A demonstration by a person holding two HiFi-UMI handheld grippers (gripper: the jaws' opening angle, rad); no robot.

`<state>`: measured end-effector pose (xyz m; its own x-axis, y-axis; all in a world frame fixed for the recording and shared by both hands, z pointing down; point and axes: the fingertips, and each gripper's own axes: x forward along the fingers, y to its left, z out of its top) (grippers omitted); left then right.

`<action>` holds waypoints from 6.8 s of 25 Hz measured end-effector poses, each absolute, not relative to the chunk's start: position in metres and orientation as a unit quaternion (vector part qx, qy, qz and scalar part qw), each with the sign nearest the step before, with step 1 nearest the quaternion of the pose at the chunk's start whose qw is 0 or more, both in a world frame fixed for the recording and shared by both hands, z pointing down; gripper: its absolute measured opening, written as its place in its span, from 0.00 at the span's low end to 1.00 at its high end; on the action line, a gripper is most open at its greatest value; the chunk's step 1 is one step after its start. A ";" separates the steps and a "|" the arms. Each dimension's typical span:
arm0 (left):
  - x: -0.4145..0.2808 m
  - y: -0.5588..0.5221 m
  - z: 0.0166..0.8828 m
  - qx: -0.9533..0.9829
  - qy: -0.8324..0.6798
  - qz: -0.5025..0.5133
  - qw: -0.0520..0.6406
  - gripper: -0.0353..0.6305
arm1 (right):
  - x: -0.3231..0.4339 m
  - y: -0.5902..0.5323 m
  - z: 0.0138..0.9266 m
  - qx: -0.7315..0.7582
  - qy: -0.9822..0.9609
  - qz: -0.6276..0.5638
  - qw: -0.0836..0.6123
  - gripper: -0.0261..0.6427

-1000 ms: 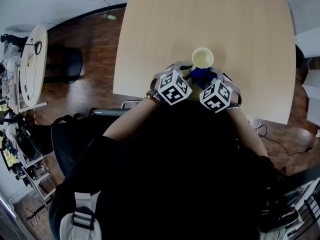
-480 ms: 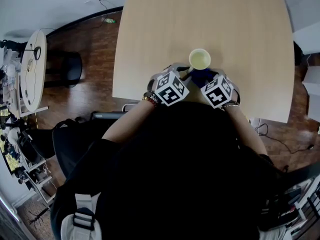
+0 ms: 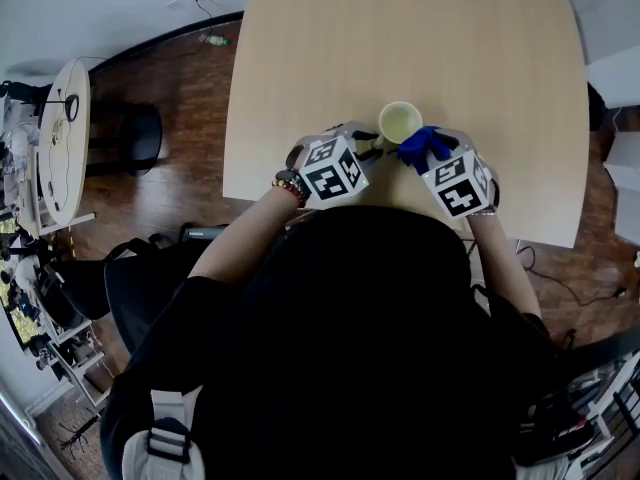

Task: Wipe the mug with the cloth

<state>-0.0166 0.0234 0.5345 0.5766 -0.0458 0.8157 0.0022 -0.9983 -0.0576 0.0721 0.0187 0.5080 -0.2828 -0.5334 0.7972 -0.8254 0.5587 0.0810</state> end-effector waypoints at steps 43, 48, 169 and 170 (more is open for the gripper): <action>-0.019 -0.017 0.533 -0.802 -0.097 -0.546 0.219 0.17 | 0.082 0.003 0.551 0.296 -0.820 0.212 0.442 0.14; -0.016 -0.027 0.534 -0.795 -0.087 -0.551 0.240 0.17 | 0.080 0.002 0.559 0.274 -0.812 0.215 0.468 0.14; 0.009 -0.059 0.517 -0.856 0.017 -0.469 0.219 0.10 | 0.059 -0.022 0.541 0.121 -0.895 0.255 0.345 0.16; 0.005 -0.062 0.514 -0.860 0.031 -0.465 0.208 0.09 | 0.065 -0.019 0.540 0.129 -0.891 0.259 0.350 0.16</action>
